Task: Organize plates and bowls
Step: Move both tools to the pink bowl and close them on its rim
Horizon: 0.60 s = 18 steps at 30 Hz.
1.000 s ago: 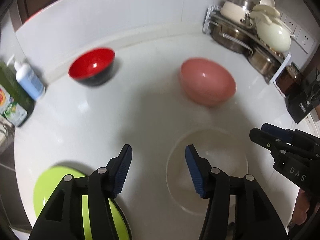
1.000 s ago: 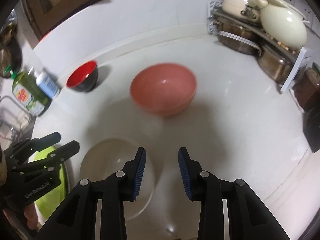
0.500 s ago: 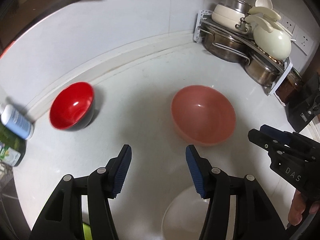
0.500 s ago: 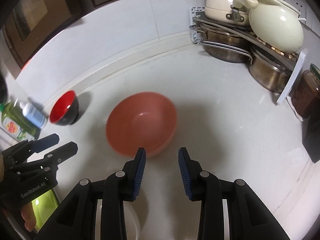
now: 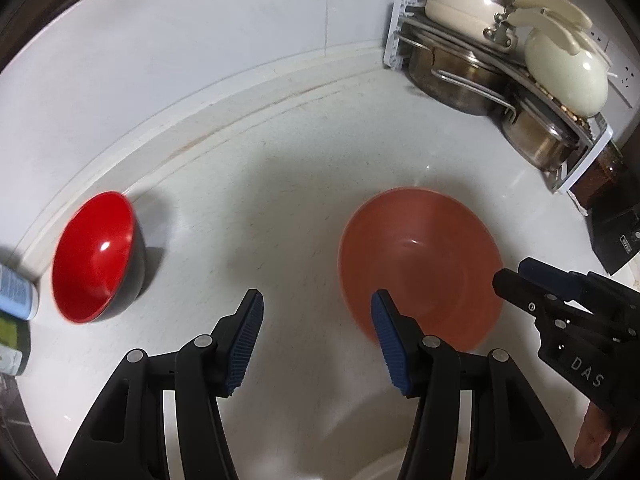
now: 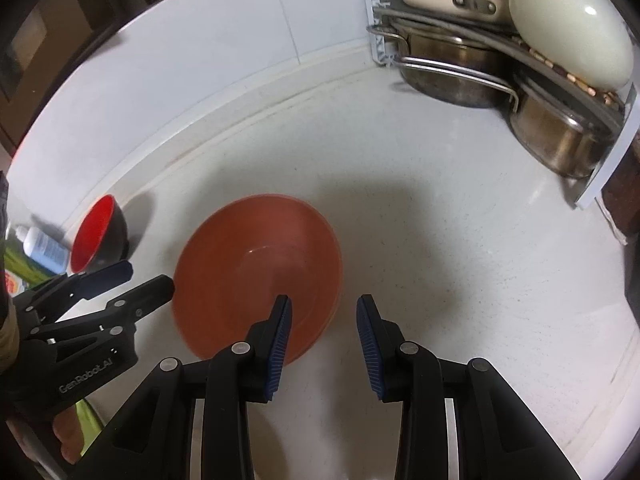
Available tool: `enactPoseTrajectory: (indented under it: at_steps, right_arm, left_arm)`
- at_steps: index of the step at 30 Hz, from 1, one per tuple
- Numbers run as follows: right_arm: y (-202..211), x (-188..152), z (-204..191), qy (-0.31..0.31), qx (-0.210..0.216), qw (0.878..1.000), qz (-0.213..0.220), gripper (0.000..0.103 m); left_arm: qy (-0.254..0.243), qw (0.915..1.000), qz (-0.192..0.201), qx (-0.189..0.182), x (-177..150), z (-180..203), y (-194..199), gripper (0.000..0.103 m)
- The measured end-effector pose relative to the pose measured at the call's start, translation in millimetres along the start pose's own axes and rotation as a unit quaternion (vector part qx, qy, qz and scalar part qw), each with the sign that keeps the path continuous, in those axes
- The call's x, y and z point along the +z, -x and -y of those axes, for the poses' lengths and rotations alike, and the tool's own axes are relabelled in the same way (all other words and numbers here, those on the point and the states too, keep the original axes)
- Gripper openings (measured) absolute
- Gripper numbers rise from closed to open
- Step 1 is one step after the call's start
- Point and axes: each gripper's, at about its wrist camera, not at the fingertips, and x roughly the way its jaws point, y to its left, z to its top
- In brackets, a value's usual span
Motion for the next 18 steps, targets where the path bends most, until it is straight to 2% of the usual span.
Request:
enactPoseTrajectory:
  at_steps: [6,9,18]
  right_arm:
    - [-10.2,5.1,2.4,-0.002,-0.001,1.0,-0.01,0.034]
    - [-13.9,8.5,3.6,0.0,0.001,1.0,-0.014,0.027]
    - [-25.7,9.5,4.1,-0.004,0.002,1.0,-0.026,0.013]
  left_arm:
    - [-0.013,0.9995,-0.026,-0.009,9.1,5.2,-25.2,0.046]
    - [-0.019,0.9991,-0.036,-0.011,11.8,7.9,-35.3,0.043]
    - [-0.026,0.9975,-0.06,-0.026,15.3,14.7,-53.7,0.016]
